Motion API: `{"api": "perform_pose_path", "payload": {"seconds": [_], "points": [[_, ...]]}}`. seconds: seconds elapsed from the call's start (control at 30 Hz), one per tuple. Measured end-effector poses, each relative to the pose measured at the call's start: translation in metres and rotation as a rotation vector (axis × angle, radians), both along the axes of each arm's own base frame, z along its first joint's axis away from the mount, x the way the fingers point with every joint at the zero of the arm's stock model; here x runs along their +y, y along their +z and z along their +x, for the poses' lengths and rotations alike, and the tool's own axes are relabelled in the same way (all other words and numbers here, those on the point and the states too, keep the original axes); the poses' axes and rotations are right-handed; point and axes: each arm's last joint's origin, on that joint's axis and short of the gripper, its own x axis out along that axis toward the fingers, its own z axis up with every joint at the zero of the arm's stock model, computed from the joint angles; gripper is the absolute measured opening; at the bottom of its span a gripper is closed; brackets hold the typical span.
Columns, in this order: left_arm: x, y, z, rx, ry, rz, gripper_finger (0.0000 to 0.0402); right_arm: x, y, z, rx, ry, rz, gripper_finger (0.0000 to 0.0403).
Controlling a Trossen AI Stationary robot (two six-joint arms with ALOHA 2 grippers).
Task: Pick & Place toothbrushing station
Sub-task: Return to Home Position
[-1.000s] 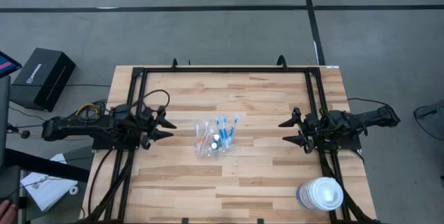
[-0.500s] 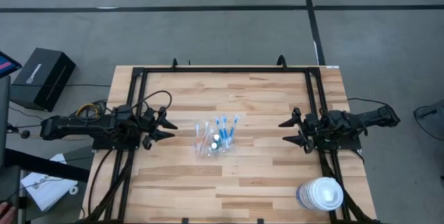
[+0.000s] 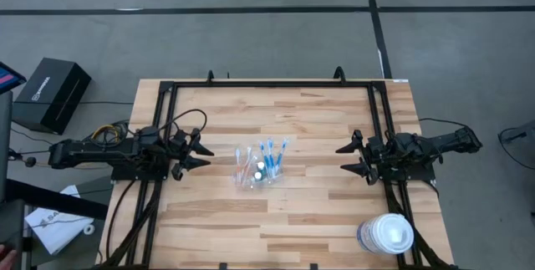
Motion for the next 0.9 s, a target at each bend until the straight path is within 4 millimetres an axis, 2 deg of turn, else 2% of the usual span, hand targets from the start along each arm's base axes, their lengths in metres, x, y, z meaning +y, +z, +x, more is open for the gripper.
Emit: {"api": "perform_pose_path", "payload": {"seconds": [0.9], "points": [[0.0,0.0013,0.0,-0.013,0.0,0.001,0.0149,0.0,-0.0001,0.0,0.001,0.0,0.0,0.026]]}}
